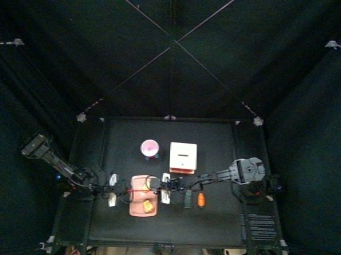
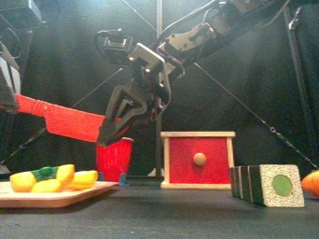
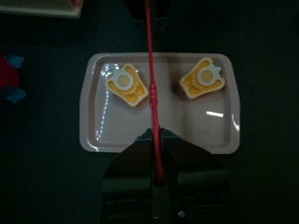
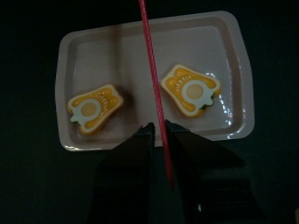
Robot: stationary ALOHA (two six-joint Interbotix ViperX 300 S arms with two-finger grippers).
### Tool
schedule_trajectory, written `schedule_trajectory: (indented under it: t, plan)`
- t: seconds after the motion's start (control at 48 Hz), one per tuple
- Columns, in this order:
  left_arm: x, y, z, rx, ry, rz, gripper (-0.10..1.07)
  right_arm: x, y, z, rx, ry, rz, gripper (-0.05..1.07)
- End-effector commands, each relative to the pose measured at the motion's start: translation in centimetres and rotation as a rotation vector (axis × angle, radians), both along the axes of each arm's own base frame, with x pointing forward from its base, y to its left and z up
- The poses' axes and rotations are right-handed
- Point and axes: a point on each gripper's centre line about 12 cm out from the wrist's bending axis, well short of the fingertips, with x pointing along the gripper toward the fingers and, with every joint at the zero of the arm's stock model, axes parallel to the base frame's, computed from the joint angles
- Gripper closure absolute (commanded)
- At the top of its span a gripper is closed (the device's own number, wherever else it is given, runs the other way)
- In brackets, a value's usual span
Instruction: Put knife in cup
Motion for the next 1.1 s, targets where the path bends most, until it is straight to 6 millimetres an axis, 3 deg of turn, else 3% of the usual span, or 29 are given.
schedule_trajectory:
  t: [0.0, 0.625, 0.729, 0.917, 1.083]
  plan:
    - [0.3, -0.1, 0.6, -0.006, -0.021, -0.002, 0.59, -0.3, 0.0, 3.6, 0.019, -0.083, -0.007, 0.43]
    - [1.0, -0.2, 3.0, -0.030, -0.080, 0.019, 0.59, -7.9, -2.1, 10.2, 0.025, -0.215, -0.039, 0.43]
    - [1.1, -0.1, 3.6, -0.032, -0.096, 0.030, 0.59, -9.5, -2.2, 10.4, 0.026, -0.235, -0.040, 0.43]
    - [1.6, 0.9, 6.3, -0.075, -0.162, 0.105, 0.59, -12.3, -2.3, 10.4, 0.031, -0.281, -0.041, 0.43]
    - [2.0, 3.7, 9.0, -0.144, -0.177, 0.315, 0.59, -14.9, -2.5, 10.6, 0.038, -0.354, -0.047, 0.43]
